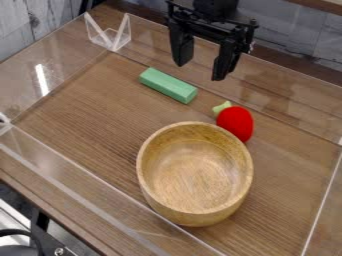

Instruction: Move the red fruit to the left side of the table

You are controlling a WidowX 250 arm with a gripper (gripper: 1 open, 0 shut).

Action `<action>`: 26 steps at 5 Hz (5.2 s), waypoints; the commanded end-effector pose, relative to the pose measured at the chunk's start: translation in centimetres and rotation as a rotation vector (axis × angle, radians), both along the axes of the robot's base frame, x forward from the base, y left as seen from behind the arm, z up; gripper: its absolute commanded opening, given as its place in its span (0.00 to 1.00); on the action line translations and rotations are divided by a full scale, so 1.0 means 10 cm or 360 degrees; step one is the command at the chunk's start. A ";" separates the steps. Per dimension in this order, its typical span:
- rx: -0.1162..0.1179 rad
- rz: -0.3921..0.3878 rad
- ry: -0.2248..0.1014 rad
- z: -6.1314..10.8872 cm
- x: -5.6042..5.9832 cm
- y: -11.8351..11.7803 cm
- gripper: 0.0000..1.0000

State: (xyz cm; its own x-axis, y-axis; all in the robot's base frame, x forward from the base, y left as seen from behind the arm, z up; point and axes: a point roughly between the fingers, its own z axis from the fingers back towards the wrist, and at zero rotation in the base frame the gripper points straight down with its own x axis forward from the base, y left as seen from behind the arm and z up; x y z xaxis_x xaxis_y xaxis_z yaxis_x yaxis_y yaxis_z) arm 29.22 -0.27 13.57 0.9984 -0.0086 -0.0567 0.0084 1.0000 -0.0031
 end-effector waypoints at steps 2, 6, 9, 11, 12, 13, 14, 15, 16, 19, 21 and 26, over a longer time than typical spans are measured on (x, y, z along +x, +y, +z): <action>-0.0015 -0.0015 0.0040 -0.28 0.03 -0.21 1.00; 0.0010 -0.0036 0.0023 -0.66 0.22 -0.68 1.00; 0.0018 -0.0022 0.0058 -0.87 0.35 -0.63 1.00; 0.0020 -0.0010 0.0070 -0.96 0.41 -0.57 1.00; 0.0020 -0.0006 0.0073 -0.99 0.43 -0.55 1.00; 0.0020 -0.0004 0.0070 -1.01 0.44 -0.53 1.00; 0.0019 -0.0003 0.0067 -1.03 0.44 -0.51 1.00; 0.0018 -0.0002 0.0064 -1.04 0.45 -0.49 1.00; 0.0018 -0.0001 0.0060 -1.06 0.45 -0.48 1.00; 0.0022 -0.0002 0.0046 -1.09 0.45 -0.45 1.00; 0.0021 -0.0001 0.0032 -1.10 0.46 -0.43 0.00; -0.0009 0.0105 -0.0241 -0.13 0.33 -0.11 0.00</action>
